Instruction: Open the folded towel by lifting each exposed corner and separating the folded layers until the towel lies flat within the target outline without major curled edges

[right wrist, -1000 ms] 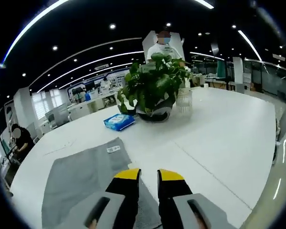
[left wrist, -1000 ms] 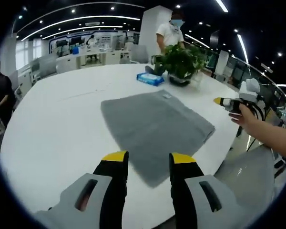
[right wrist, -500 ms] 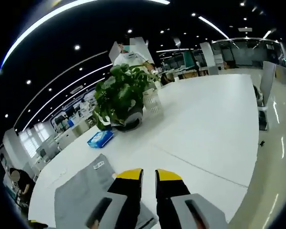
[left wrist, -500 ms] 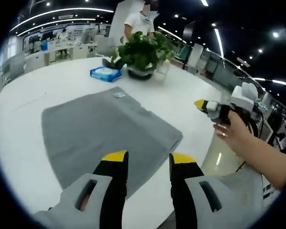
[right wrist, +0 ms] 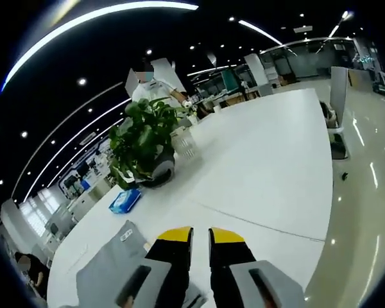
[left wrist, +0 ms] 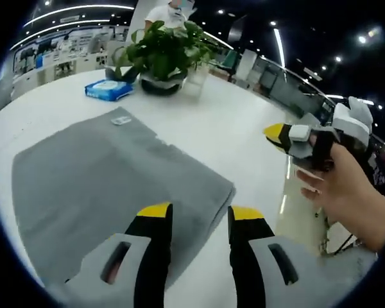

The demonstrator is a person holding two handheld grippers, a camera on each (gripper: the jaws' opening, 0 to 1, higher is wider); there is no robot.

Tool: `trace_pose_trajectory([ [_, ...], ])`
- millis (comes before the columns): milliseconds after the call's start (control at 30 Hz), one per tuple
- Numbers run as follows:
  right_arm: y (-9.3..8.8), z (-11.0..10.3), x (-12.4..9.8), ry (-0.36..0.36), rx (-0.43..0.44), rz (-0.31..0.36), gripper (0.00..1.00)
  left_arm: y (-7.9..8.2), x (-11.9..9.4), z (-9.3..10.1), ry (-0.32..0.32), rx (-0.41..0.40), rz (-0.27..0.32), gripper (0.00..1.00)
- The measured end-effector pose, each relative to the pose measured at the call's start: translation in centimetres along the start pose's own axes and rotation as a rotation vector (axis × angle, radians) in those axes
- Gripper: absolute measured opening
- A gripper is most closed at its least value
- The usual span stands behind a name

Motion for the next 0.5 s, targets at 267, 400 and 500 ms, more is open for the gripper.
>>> trace_pose_trajectory([
  [267, 0.4, 1.3, -0.2, -0.021, 0.082, 0.023, 0.07, 0.5, 4.1, 1.5, -0.077, 0.041, 0.013, 0.34],
  [400, 0.5, 1.2, -0.2, -0.018, 0.085, 0.030, 0.07, 0.4, 5.7, 2.1, -0.099, 0.047, 0.008, 0.34],
  [500, 0.6, 1.2, -0.3, -0.011, 0.091, 0.034, 0.07, 0.2, 6.6, 2.8, -0.124, 0.063, 0.003, 0.34],
])
Point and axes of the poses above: the point that each gripper's makers call its tool centre point, and the gripper's own axes: x roughly forward along the fingers, z roughly to its right, y roughly out of its top, the point moved 5 cm from there along -x, roughly backward along the fingers, and after that the axes turned 10 degrees about x, right-handed, at the moved point
